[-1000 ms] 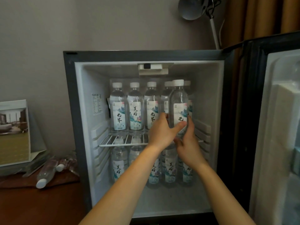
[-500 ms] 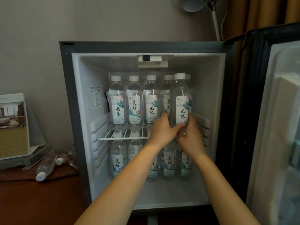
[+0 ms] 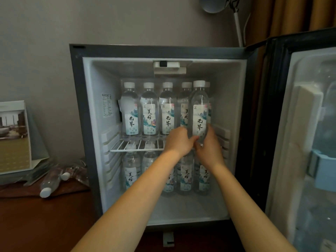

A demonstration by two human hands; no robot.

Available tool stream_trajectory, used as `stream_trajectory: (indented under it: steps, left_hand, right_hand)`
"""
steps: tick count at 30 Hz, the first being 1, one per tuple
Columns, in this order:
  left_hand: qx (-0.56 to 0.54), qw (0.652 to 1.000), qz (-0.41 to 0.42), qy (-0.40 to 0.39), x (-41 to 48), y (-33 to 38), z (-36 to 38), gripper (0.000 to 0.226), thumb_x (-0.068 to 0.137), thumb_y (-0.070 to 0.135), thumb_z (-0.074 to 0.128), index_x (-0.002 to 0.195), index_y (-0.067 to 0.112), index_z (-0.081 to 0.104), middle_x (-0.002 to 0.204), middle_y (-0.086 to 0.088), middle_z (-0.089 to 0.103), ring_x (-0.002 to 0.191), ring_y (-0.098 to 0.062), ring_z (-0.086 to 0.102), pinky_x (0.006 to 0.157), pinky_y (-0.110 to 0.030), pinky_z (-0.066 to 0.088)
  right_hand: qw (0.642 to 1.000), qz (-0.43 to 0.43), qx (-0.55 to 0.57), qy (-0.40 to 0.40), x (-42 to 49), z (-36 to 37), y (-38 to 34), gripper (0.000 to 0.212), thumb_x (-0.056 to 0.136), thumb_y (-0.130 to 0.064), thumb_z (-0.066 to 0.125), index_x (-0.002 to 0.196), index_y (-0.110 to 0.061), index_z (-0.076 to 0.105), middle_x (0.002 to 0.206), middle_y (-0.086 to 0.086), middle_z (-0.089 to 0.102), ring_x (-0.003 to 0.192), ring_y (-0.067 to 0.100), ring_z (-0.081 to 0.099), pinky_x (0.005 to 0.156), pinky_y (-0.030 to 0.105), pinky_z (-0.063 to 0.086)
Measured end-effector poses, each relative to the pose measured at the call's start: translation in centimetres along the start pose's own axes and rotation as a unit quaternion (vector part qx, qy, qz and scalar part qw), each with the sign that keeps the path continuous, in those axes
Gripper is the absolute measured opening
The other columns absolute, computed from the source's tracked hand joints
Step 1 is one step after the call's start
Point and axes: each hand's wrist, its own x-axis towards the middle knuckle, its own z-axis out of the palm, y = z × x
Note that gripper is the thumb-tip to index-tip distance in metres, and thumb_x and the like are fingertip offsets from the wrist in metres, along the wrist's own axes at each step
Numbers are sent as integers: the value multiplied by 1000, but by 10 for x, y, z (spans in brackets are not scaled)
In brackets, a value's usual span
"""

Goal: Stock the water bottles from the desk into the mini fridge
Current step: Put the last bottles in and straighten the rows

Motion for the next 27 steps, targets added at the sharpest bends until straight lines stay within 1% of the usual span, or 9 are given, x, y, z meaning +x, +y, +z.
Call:
stream_trajectory:
  steps: [3, 5, 7, 8, 11, 14, 18, 22, 27]
  left_hand:
    - [-7, 1000, -11, 22, -10, -4, -5, 33, 94, 27, 53, 114, 2, 62, 111, -12, 66, 101, -24, 62, 77, -25, 43]
    - [-22, 998, -14, 49, -18, -9, -10, 34, 95, 22, 51, 124, 7, 58, 122, -8, 63, 103, -19, 61, 83, -23, 44]
    - [-40, 996, -6, 81, -28, -16, -19, 30, 94, 17, 51, 122, 13, 61, 120, -2, 65, 89, -8, 59, 77, -14, 43]
    - [-50, 994, -1, 98, -34, -20, -24, 27, 94, 16, 51, 118, 14, 63, 116, 0, 66, 85, -4, 56, 74, -11, 41]
    - [-105, 981, 47, 155, -58, -35, -43, 20, 92, 12, 54, 106, 13, 68, 94, -1, 71, 78, -9, 64, 74, -24, 53]
    - [-120, 959, 121, 228, -87, -56, -62, 18, 90, 12, 54, 100, 10, 69, 76, -2, 70, 67, -16, 67, 64, -41, 57]
    - [-107, 924, 154, 334, -121, -95, -88, 21, 91, 22, 48, 95, 14, 67, 60, -1, 64, 48, -19, 62, 46, -40, 52]
    - [-116, 920, 94, 362, -151, -147, -109, 16, 92, 25, 44, 96, 23, 60, 62, 13, 61, 52, -4, 61, 50, -25, 52]
    - [-109, 921, -40, 371, -178, -220, -116, 20, 94, 13, 44, 92, 26, 58, 59, 9, 61, 49, -5, 60, 50, -16, 48]
  right_hand:
    - [998, 44, -36, 14, -5, 2, -5, 63, 86, -6, 59, 141, -8, 29, 140, 12, 41, 130, 25, 40, 104, 31, 36]
    - [996, 35, -61, 63, -15, 6, -9, 63, 84, -4, 59, 140, -5, 31, 139, 15, 40, 130, 27, 38, 107, 29, 31]
    - [989, 4, -96, 115, -29, 11, -13, 55, 84, 1, 56, 136, -2, 36, 132, 18, 43, 124, 28, 40, 100, 20, 27]
    - [985, -10, -109, 131, -36, 14, -15, 50, 84, 2, 54, 132, 0, 41, 127, 19, 46, 120, 31, 43, 96, 22, 29]
    - [984, -45, -105, 136, -52, 28, -22, 31, 82, 6, 51, 113, 2, 54, 107, 21, 55, 103, 36, 52, 87, 33, 38]
    - [992, -65, -70, 80, -69, 47, -31, 17, 85, 4, 51, 99, -1, 61, 94, 15, 62, 88, 31, 59, 71, 29, 40]
    - [992, -114, -40, -41, -94, 84, -50, 15, 86, -1, 54, 93, -6, 66, 87, 8, 67, 79, 21, 62, 66, 24, 42]
    - [979, -152, -2, -137, -123, 123, -68, 15, 86, -5, 55, 92, -10, 67, 79, 2, 67, 68, 16, 61, 60, 23, 42]
    - [971, -90, 60, -213, -155, 170, -73, 16, 86, -5, 54, 90, -14, 67, 68, 6, 64, 59, 23, 59, 57, 36, 48]
